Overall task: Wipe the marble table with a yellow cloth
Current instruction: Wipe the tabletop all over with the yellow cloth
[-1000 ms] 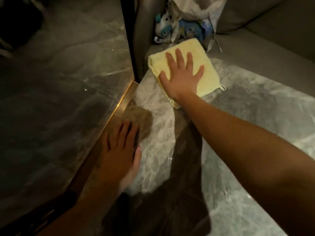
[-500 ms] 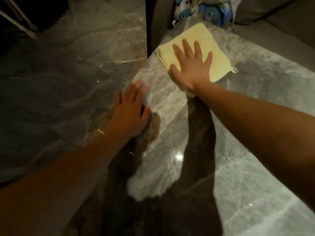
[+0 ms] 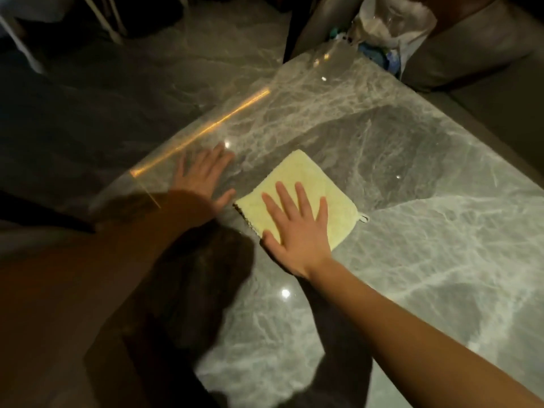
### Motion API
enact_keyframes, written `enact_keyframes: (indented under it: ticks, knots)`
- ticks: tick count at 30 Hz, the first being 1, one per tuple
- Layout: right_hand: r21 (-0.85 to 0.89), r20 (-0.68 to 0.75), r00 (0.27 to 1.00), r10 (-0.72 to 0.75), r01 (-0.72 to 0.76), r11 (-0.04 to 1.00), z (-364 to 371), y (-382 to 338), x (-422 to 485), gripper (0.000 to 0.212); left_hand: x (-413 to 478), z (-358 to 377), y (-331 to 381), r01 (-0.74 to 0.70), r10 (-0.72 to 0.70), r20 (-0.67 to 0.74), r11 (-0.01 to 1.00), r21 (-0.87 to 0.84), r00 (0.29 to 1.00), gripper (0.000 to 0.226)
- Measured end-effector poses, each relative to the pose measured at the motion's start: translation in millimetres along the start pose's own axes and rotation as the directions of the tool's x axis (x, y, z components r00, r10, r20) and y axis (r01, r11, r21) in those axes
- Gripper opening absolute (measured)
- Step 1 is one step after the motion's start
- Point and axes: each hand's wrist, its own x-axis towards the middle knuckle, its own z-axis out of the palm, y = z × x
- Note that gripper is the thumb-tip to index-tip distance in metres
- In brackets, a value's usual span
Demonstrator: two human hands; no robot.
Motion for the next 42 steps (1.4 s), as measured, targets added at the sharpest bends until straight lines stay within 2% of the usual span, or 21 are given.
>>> enact_keyframes:
  ticks: [3, 6, 12, 15, 22, 28, 36, 42]
  knots:
    - [0.003, -0.002, 0.999, -0.039, 0.039, 0.999, 10.6, -9.1, -26.9, 0.065, -20.7, 8.7, -14.4, 0.14, -0.139, -0.031, 0.99, 0.015, 0.99, 0.069]
    - [0.012, 0.002, 0.999, -0.047, 0.047, 0.999, 10.3, -9.1, -25.9, 0.06, -31.2, 14.2, -36.9, 0.199, -0.198, -0.06, 0.98, 0.011, 0.978, 0.066]
    - [0.014, -0.03, 0.999, -0.02, 0.02, 1.0, -1.4, -17.4, 27.2, 0.058, -35.9, 18.4, -51.0, 0.142, -0.135, -0.134, 0.989, 0.045, 0.982, 0.069]
    - [0.037, -0.058, 0.998, -0.003, 0.005, 0.999, -13.0, -22.1, 81.2, 0.056, -35.5, 22.8, -55.3, 0.123, -0.115, -0.122, 0.99, 0.069, 0.986, 0.069]
    - [0.063, -0.111, 0.993, 0.048, -0.041, 0.997, -35.7, -21.4, 196.9, 0.056, -35.9, 22.8, -52.7, 0.143, -0.145, -0.077, 0.989, -0.028, 0.986, 0.07]
    - [0.05, -0.119, 0.987, 0.103, -0.098, 0.994, -49.3, -21.2, 254.5, 0.053, -36.2, 22.3, -55.6, 0.138, -0.141, -0.075, 0.99, -0.039, 0.987, 0.067]
    - [0.036, -0.073, 0.995, 0.066, -0.064, 0.997, -44.2, -27.4, 226.7, 0.058, -36.2, 19.2, -55.7, 0.15, -0.156, -0.104, 0.987, -0.061, 0.982, 0.068]
    - [0.047, -0.03, 0.997, -0.078, 0.079, 0.996, -19.1, -42.6, 115.6, 0.06, -38.5, 13.7, -50.5, 0.158, -0.161, -0.08, 0.986, -0.046, 0.984, 0.072]
